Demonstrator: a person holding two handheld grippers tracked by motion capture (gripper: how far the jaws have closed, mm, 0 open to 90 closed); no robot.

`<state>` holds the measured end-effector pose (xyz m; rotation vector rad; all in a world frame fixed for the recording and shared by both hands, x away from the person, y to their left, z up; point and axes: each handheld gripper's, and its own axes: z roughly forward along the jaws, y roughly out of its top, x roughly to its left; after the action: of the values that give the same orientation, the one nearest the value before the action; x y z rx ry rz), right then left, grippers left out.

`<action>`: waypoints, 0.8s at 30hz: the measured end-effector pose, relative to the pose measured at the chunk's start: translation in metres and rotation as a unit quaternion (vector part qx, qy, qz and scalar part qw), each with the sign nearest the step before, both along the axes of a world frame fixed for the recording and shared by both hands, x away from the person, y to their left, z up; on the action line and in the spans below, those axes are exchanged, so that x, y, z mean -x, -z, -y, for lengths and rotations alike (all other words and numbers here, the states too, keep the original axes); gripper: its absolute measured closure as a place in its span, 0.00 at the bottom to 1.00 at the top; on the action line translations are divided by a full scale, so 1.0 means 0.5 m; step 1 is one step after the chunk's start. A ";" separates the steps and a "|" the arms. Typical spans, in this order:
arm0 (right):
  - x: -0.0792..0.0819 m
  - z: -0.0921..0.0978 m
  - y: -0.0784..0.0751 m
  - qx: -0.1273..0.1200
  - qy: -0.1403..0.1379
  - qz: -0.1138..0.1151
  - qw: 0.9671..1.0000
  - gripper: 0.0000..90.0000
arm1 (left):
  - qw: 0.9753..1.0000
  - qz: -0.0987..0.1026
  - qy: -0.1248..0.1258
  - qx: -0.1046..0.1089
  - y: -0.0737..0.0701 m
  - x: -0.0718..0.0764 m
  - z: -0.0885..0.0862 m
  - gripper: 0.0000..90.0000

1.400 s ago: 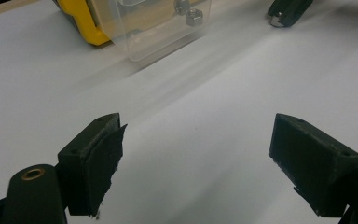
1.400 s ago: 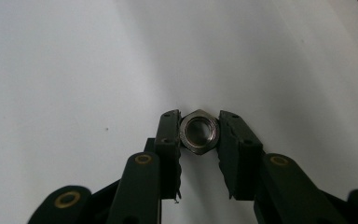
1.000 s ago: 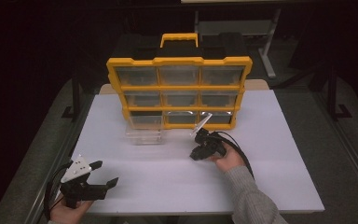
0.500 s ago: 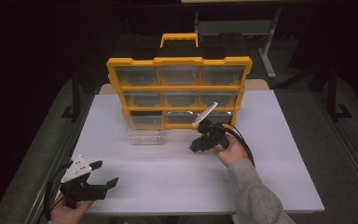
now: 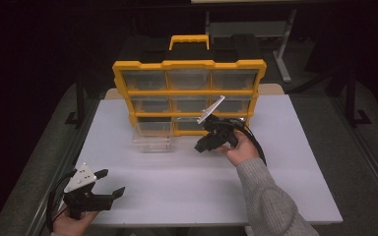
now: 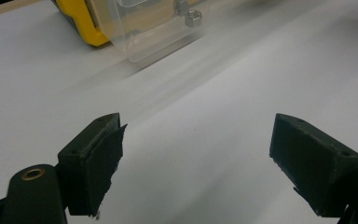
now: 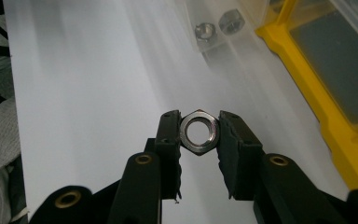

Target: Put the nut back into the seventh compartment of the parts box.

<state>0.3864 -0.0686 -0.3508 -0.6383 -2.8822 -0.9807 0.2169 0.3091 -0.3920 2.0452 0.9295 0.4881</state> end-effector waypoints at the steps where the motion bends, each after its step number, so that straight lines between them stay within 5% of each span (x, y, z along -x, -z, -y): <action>1: -0.002 -0.004 -0.005 0.000 -0.004 0.003 1.000 0.77 | 1.000 -0.001 -0.001 0.001 0.000 0.000 0.000 0.19; 24: -0.028 -0.094 -0.105 0.006 -0.036 0.032 0.999 0.77 | 1.000 0.002 -0.001 -0.001 -0.001 0.001 -0.002 0.19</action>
<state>0.4005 -0.0215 -0.2983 -0.5103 -2.9452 -0.9943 0.2164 0.3101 -0.3915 2.0440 0.9292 0.4944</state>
